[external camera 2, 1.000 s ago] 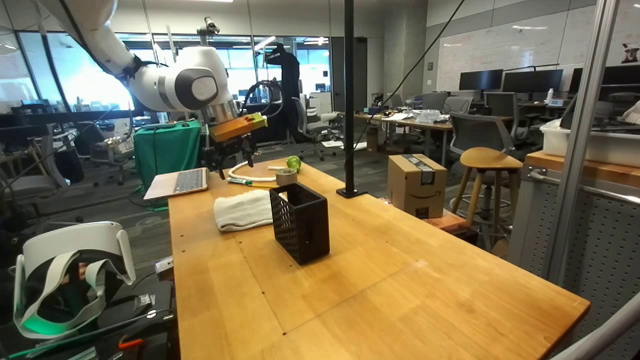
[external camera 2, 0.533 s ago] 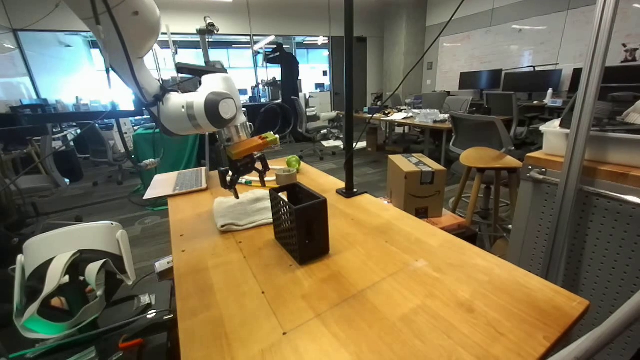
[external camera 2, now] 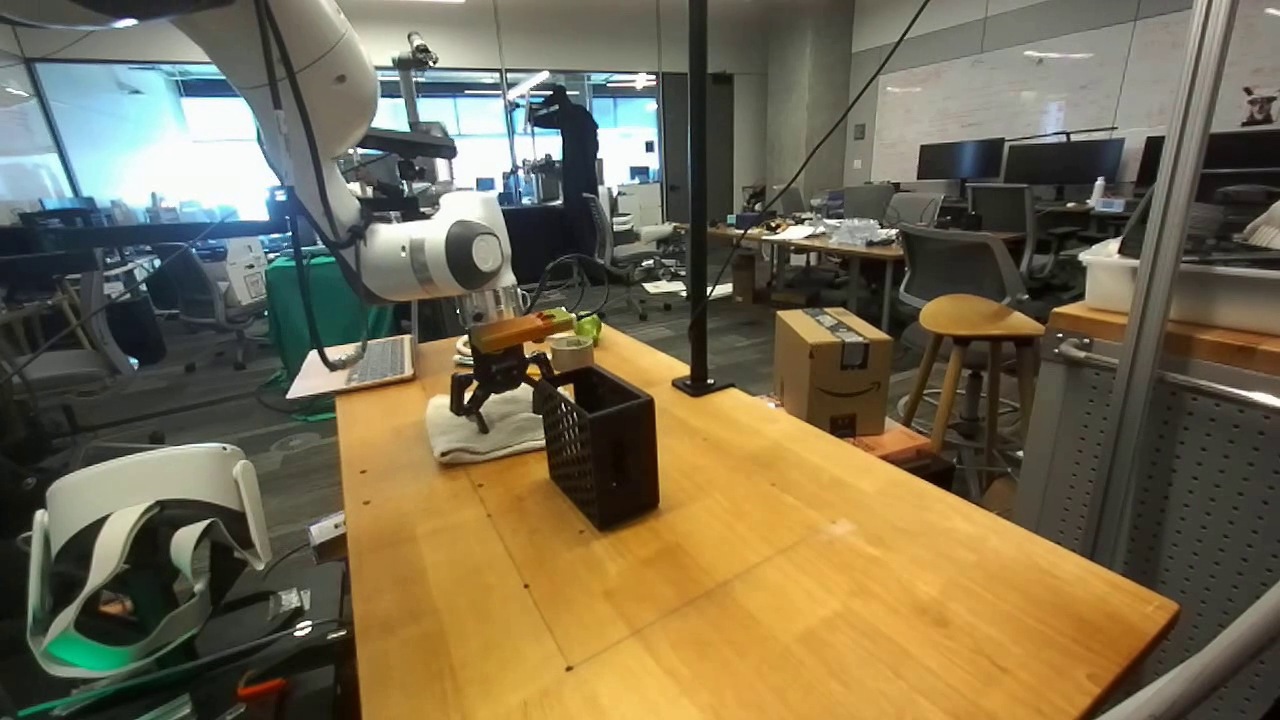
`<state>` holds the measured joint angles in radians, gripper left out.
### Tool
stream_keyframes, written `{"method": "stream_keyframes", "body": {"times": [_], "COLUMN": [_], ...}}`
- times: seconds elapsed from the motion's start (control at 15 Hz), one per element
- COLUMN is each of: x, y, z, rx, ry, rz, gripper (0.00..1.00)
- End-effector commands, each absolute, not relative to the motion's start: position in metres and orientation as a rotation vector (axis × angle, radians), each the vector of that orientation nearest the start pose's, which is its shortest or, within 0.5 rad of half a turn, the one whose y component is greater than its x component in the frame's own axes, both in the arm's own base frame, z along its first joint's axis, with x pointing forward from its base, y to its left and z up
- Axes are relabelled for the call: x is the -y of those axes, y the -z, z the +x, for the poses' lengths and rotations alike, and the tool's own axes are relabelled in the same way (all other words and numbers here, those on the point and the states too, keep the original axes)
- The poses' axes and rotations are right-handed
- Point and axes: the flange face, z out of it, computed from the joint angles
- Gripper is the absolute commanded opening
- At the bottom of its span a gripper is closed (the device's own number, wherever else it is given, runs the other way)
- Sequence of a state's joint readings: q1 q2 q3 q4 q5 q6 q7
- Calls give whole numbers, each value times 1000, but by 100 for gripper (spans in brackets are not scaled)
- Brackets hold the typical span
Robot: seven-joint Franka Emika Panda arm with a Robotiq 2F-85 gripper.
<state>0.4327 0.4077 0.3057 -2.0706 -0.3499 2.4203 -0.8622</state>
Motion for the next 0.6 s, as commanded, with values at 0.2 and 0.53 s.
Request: {"method": "stream_keyframes", "body": {"times": [0.2, 0.53], "x": [-376, -363], "y": [-211, -222], "z": [419, 413], "rx": [-2394, -2353], "ry": [206, 198], "rz": [1934, 2005], "gripper": [74, 36]}}
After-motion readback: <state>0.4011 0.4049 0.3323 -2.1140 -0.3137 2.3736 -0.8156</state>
